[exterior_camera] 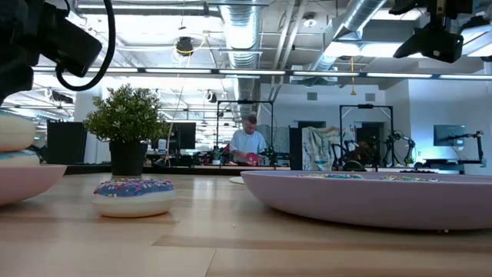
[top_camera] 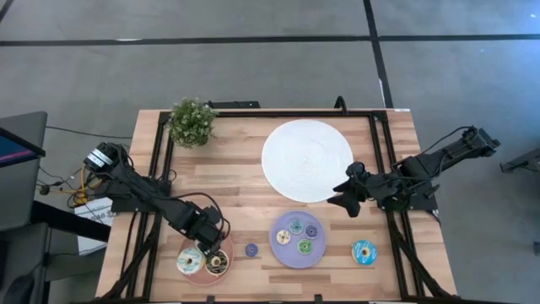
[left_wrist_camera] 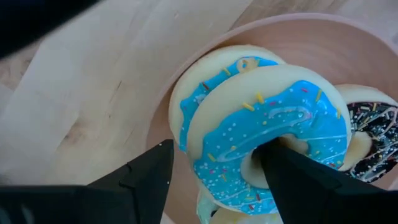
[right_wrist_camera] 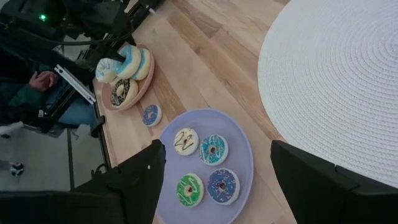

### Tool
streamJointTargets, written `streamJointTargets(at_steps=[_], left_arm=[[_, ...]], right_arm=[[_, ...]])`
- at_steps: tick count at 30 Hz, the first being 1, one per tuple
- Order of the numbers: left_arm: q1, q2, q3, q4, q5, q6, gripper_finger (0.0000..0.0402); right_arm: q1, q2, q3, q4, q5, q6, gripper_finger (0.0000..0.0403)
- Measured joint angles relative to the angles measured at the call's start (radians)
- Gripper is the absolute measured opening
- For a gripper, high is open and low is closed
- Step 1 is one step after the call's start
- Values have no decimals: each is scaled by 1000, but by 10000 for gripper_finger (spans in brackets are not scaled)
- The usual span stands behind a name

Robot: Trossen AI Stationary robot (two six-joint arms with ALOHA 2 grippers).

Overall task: Pick & Place donuts
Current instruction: Put the top big light blue donut on the pink plate

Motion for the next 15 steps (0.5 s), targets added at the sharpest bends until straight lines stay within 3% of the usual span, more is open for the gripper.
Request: streamJointTargets(at_steps=[15], left_arm=[[0,0,0,-97,-9,-32,235]], right_arm=[[0,0,0,0,0,0,282]])
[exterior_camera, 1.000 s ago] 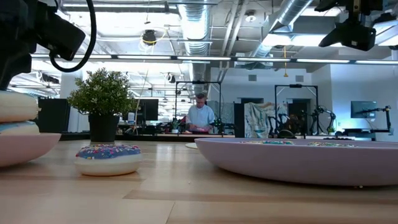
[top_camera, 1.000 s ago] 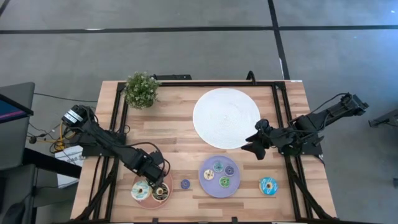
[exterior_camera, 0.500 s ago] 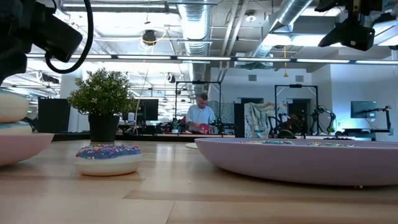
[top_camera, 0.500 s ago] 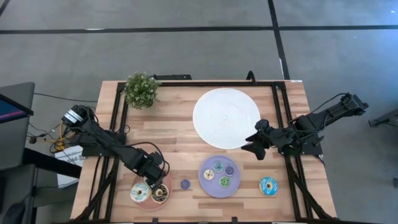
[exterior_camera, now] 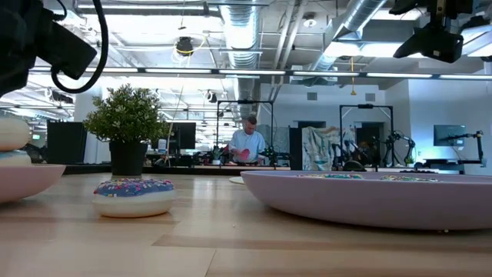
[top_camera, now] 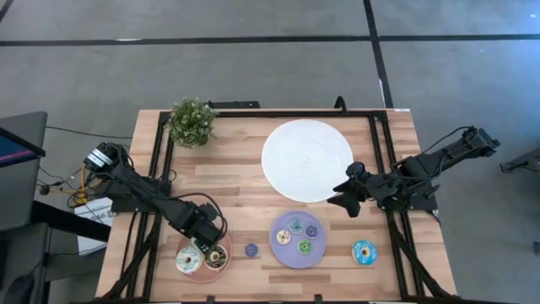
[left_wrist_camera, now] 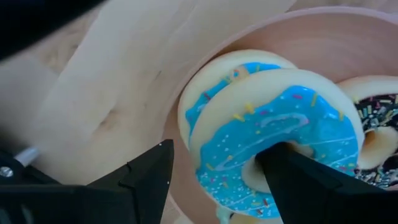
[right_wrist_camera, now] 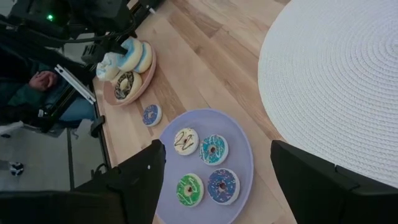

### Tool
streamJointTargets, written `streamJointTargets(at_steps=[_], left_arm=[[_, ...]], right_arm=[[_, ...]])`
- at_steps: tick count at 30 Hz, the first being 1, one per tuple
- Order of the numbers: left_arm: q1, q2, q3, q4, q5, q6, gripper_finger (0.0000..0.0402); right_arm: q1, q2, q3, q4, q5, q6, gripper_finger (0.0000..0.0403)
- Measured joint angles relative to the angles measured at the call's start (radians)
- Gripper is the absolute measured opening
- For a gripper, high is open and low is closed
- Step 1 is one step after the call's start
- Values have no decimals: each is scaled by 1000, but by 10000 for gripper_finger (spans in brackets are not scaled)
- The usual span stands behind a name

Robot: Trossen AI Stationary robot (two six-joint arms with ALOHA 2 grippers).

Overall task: Pick & Place donuts
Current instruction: Put the top big light blue donut on the pink plate, then put the small purple donut on the purple plate

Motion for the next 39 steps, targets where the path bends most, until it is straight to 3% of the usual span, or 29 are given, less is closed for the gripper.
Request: streamJointTargets(at_steps=[21,31,39], left_arm=[[10,-94,83,-115,-71,-23,235],[10,-150,192,-95,-315,-38,235],[33,-143,255,101,-428,178,230]], right_arm=[[0,0,0,0,0,-19,282],[0,0,0,0,0,-49,282],[0,0,0,0,0,-54,282]])
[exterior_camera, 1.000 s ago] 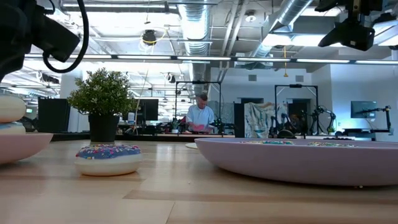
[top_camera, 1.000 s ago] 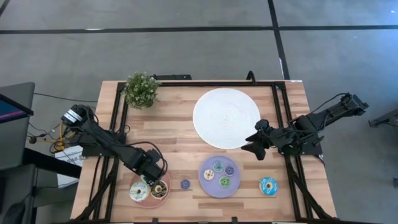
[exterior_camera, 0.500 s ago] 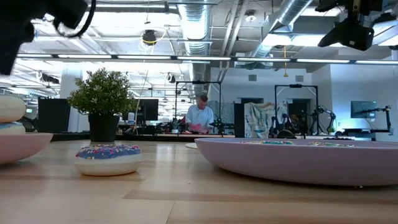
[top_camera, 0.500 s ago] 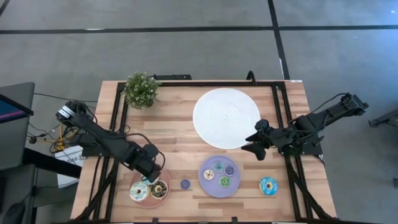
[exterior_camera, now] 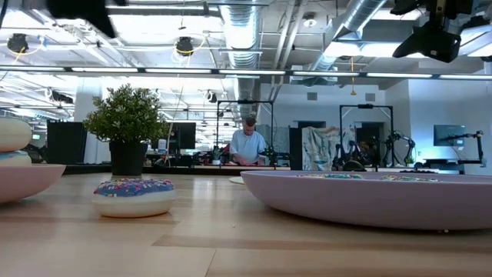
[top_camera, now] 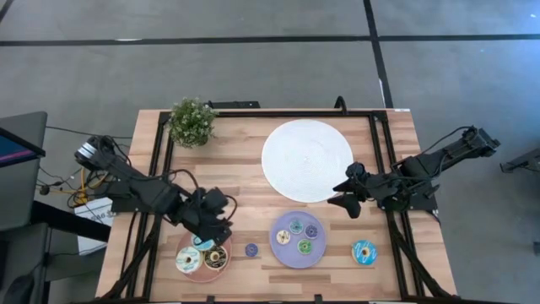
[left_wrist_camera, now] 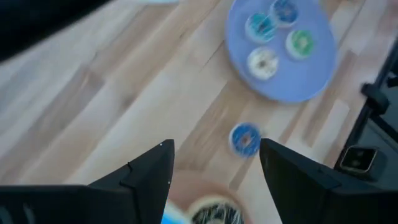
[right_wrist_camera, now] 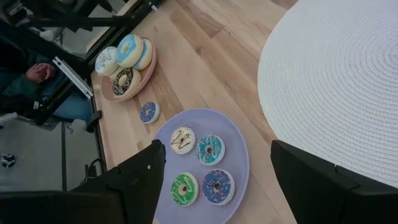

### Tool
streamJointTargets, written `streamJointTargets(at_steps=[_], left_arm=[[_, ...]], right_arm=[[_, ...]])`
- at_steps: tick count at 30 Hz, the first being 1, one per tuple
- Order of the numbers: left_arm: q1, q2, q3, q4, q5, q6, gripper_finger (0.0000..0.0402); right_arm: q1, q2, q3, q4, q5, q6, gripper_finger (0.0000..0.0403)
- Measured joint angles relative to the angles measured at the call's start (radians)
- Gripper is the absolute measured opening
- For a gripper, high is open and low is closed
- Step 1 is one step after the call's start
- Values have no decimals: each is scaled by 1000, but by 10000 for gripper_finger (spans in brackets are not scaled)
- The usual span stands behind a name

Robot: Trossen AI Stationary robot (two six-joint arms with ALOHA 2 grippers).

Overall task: Pick & Place donuts
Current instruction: Put the small purple donut on the purple plate

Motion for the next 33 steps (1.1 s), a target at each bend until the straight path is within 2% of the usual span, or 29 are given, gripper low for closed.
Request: streamJointTargets(at_steps=[7,13,17,22,28,33], left_arm=[[48,105,79,39,-14,230,204],[93,261,253,20,21,444,190],[111,369,390,-68,25,534,183],[124,469,505,-131,48,555,180],[132,544,518,-65,46,573,183],[140,582,517,-55,41,470,212]], right_arm=[[0,0,0,0,0,-1,282],[0,0,0,0,0,-25,282],[0,9,0,1,0,-51,282],[0,43,0,0,-1,-54,282],[0,101,0,-1,-48,-127,282],[2,119,0,-22,-116,-169,282]])
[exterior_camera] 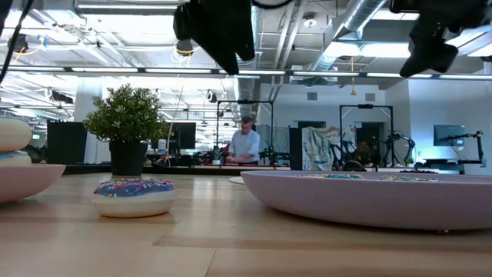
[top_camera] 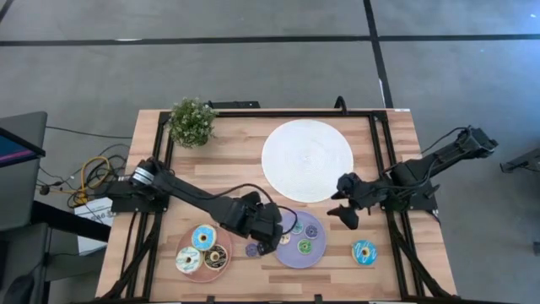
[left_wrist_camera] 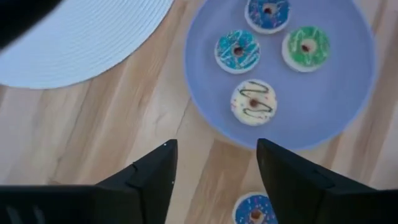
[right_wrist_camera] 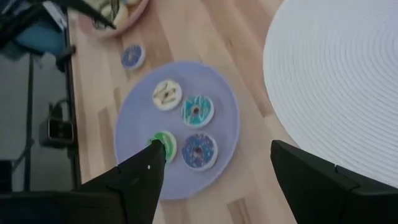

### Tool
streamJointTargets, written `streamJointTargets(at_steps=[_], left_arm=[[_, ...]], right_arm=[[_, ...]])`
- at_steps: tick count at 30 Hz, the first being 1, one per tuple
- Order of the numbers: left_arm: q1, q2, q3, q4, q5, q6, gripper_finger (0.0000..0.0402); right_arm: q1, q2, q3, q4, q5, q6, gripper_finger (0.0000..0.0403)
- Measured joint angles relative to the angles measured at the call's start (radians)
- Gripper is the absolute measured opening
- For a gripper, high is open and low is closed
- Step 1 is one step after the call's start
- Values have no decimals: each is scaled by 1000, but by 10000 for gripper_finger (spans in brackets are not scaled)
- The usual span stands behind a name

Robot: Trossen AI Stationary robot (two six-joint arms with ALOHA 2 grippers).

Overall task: Pick & Place donuts
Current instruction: Put the small purple donut on the purple plate

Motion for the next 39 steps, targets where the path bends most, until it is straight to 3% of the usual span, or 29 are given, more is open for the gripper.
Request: streamJointTargets(at_steps=[8,14,19,25,34,39], left_arm=[[-3,91,-2,10,107,-82,278],[-4,125,-3,6,186,-135,304],[-4,123,-6,-22,204,-216,317],[-11,144,-10,-67,240,-202,326],[-21,227,-6,-54,397,-211,325],[-21,256,-9,-91,415,-257,325]], right_arm=[[19,-46,0,-121,-4,-14,282],[61,-104,0,-171,9,-8,282],[64,-128,0,-176,21,-8,282],[66,-127,0,-186,22,-6,282],[66,-126,0,-189,19,5,282],[66,-125,0,-188,19,5,282]])
